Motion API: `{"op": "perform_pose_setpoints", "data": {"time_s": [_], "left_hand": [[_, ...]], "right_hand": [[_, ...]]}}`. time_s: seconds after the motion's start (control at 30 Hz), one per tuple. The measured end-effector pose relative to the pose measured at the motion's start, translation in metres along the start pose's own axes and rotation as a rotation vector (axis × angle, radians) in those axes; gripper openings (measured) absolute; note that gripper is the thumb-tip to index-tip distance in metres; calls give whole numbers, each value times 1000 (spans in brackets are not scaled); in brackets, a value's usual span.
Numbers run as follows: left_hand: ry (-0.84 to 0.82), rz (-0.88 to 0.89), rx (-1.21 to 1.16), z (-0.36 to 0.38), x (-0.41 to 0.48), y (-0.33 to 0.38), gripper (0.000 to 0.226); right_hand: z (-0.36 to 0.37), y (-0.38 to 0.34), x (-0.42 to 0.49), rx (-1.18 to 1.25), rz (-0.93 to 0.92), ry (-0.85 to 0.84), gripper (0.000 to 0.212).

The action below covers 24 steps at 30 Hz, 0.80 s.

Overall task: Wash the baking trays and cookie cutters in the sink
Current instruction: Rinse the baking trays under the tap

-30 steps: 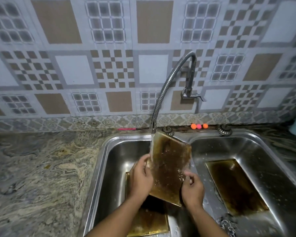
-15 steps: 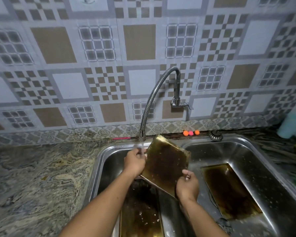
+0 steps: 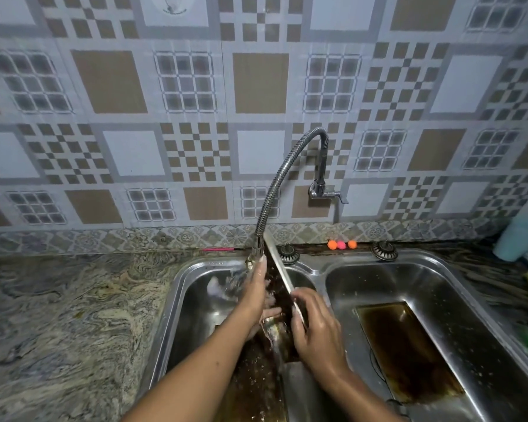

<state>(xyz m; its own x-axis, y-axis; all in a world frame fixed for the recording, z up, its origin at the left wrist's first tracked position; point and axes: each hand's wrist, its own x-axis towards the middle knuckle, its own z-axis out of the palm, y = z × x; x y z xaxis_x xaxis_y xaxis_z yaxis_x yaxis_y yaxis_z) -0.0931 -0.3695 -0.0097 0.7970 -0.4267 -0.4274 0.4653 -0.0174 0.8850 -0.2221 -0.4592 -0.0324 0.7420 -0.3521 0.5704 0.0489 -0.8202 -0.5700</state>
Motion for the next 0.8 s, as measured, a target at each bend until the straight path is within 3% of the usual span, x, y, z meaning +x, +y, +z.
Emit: {"op": "perform_pose_setpoints", "data": {"time_s": [0.13,0.3,0.37,0.47,0.6,0.7,0.8], "left_hand": [[-15,-6,-237,-6,-5,2,85],[59,69,-186,-16,-12,-7,29],[63,68,-204,-22,-11,-7,24],[53,42,-181,-33,-10,-9,20],[-3,34,-231,-48,-12,-10,26],[-86,67,-289,-49,-16,-7,32],[20,93,-84,-43,-17,-7,61]], "right_hand": [[1,14,-7,-93,-218,-99,35],[-10,23,0,-157,-375,-215,34],[-14,22,8,-103,-275,-225,32],[-22,30,26,-41,103,-180,47],[-26,52,42,17,482,-367,59],[-31,50,44,168,539,-442,57],[-41,43,48,240,474,-417,55]]}}
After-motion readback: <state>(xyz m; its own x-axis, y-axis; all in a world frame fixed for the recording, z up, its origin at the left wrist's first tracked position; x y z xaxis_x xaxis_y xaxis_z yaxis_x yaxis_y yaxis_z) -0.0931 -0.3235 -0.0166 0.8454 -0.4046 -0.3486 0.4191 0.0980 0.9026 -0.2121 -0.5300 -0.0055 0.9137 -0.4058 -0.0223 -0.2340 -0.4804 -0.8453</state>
